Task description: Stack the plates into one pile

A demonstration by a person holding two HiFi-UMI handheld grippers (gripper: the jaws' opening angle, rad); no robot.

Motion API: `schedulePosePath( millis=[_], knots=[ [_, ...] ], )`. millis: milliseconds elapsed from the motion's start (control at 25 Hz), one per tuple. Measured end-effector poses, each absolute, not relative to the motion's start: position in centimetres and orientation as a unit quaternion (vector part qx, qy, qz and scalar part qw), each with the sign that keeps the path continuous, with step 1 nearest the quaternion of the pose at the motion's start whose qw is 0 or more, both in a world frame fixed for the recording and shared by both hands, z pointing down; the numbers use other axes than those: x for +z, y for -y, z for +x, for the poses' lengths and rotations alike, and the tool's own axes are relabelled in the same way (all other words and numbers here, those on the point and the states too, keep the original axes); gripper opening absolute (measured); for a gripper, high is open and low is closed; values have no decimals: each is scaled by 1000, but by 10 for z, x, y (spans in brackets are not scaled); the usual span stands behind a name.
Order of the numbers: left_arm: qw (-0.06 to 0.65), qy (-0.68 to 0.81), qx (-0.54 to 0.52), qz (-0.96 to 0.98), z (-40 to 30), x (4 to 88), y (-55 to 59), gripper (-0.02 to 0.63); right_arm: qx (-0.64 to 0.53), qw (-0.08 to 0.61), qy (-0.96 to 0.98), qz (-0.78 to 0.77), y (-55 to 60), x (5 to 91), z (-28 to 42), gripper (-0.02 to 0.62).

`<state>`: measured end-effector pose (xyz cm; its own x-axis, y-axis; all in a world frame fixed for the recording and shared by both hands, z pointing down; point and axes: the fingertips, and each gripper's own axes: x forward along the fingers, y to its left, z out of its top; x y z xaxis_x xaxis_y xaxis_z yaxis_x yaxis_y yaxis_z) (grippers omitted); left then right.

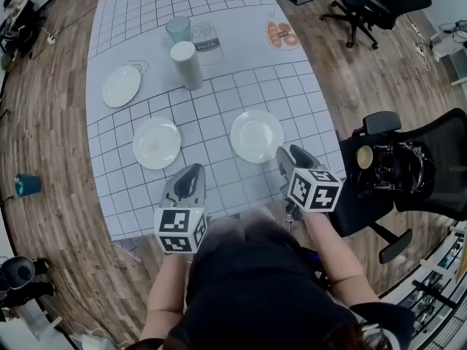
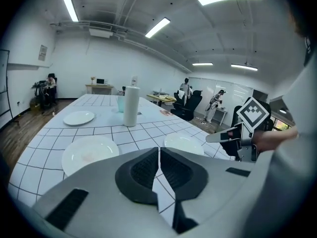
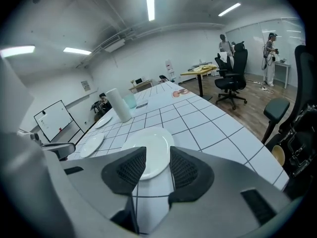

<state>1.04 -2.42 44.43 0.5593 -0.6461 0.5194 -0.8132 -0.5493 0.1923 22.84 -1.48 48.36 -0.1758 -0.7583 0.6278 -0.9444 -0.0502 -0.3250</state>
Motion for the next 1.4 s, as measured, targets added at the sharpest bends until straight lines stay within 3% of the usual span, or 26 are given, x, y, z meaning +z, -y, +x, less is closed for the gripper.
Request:
schedulePosePath(
  millis=[1000, 1400],
  knots=[
    [241, 406, 228, 851, 64, 479, 73, 29, 444, 149, 651, 597, 57, 536, 244, 158],
    [248, 409, 233, 847, 63, 486, 76, 29, 449, 146, 638, 608, 55, 538, 245, 101]
  ],
)
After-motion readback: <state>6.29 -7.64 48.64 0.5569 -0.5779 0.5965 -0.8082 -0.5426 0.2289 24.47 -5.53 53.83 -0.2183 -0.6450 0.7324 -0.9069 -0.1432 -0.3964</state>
